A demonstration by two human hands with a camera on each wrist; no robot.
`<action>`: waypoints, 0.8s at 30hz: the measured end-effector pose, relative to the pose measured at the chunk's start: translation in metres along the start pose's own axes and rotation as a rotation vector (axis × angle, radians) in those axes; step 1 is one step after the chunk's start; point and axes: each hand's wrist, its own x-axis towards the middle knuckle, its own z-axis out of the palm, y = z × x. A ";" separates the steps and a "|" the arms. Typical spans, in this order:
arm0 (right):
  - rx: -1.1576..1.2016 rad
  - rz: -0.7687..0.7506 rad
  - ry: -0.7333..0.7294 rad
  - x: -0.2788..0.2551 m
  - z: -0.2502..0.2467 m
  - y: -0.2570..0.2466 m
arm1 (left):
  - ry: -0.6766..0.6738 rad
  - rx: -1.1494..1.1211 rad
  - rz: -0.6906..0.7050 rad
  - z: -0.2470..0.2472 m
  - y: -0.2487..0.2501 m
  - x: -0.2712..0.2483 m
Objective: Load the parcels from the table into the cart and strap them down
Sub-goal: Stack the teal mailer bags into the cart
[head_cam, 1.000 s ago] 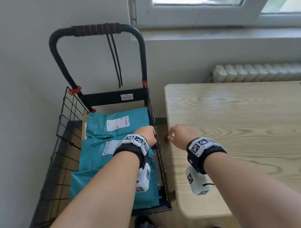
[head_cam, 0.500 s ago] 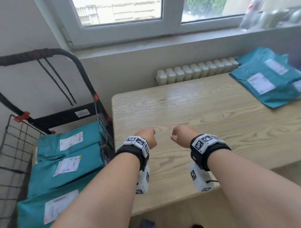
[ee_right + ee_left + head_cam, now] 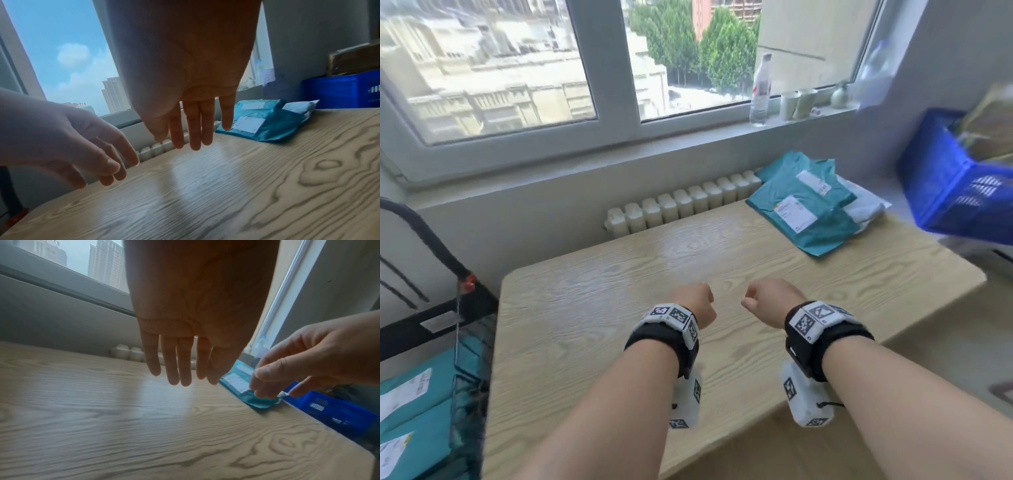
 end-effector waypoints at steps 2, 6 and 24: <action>0.023 0.037 0.015 -0.001 -0.007 0.024 | 0.019 -0.013 0.025 0.002 0.025 0.006; 0.062 0.085 0.049 -0.001 -0.010 0.059 | 0.047 -0.043 0.037 0.006 0.059 0.023; 0.019 0.179 0.012 0.107 -0.049 0.185 | -0.077 -0.149 0.049 0.026 0.158 0.178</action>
